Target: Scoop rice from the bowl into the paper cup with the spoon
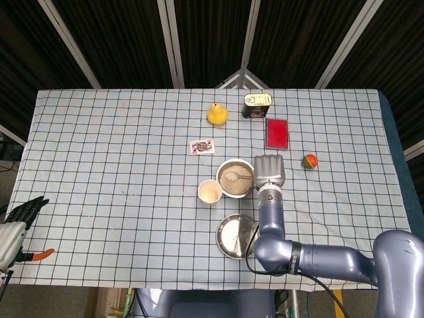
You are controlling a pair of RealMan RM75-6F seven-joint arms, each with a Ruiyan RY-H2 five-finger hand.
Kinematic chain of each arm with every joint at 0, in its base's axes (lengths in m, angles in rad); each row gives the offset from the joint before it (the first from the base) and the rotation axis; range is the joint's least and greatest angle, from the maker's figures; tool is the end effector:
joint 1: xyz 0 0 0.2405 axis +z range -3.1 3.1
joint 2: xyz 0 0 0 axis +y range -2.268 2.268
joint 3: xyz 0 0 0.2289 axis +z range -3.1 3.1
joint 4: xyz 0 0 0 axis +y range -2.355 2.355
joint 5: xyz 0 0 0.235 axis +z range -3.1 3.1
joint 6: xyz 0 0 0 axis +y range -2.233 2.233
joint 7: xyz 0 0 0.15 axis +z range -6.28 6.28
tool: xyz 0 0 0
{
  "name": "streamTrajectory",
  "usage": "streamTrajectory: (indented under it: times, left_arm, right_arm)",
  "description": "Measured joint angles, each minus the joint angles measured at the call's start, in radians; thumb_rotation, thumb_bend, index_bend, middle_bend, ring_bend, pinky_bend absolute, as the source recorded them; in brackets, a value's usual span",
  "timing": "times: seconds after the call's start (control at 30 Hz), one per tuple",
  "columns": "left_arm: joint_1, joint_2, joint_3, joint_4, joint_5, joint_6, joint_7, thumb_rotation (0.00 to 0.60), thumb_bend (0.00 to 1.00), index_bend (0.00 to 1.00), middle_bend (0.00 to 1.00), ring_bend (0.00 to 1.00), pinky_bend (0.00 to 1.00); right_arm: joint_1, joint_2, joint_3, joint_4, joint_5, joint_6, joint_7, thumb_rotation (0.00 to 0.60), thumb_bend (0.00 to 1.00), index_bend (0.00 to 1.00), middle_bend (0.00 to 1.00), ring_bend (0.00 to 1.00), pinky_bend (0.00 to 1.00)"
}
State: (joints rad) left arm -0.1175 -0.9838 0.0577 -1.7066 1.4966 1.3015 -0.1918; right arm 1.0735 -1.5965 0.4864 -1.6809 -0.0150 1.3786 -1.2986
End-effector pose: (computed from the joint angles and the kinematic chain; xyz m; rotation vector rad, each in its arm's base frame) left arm -0.3072 0.1653 0.1180 -1.4646 -1.2263 -0.8256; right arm -0.0461 -0.3617 -0.0132 1.5811 -0.9923 0.3085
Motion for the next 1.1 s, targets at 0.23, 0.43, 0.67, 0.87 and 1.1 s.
streamTrajectory:
  times: [0.23,0.43,0.67,0.87,1.1]
  left_arm:
    - [0.0,0.0,0.0,0.0,-0.001,-0.001,0.001,0.6,0.02,0.0,0.0,0.0,0.0]
    - [-0.001,0.0,0.0,0.0,-0.002,-0.003,0.003,0.6,0.02,0.0,0.0,0.0,0.0]
    - [-0.001,0.0,0.0,0.0,-0.001,-0.003,0.005,0.6,0.02,0.0,0.0,0.0,0.0]
    - [-0.001,0.0,-0.001,0.0,-0.002,-0.002,0.005,0.6,0.02,0.0,0.0,0.0,0.0]
    - [-0.001,0.0,-0.001,0.0,0.001,-0.001,0.003,0.6,0.02,0.0,0.0,0.0,0.0]
  right_arm:
    - [0.009,-0.001,-0.023,0.022,0.01,-0.015,0.017,0.6,0.54,0.68,0.96,1.0,0.98]
    - [0.013,0.006,-0.031,0.03,0.02,-0.023,0.028,0.6,0.54,0.68,0.96,1.0,0.98]
    - [0.019,0.02,-0.026,0.013,0.034,-0.02,0.038,0.6,0.54,0.68,0.96,1.0,0.98]
    - [0.031,0.04,-0.017,-0.024,0.045,0.005,0.037,0.6,0.54,0.68,0.96,1.0,0.98]
    - [0.051,0.056,-0.001,-0.08,0.068,0.053,0.033,0.6,0.54,0.68,0.96,1.0,0.98]
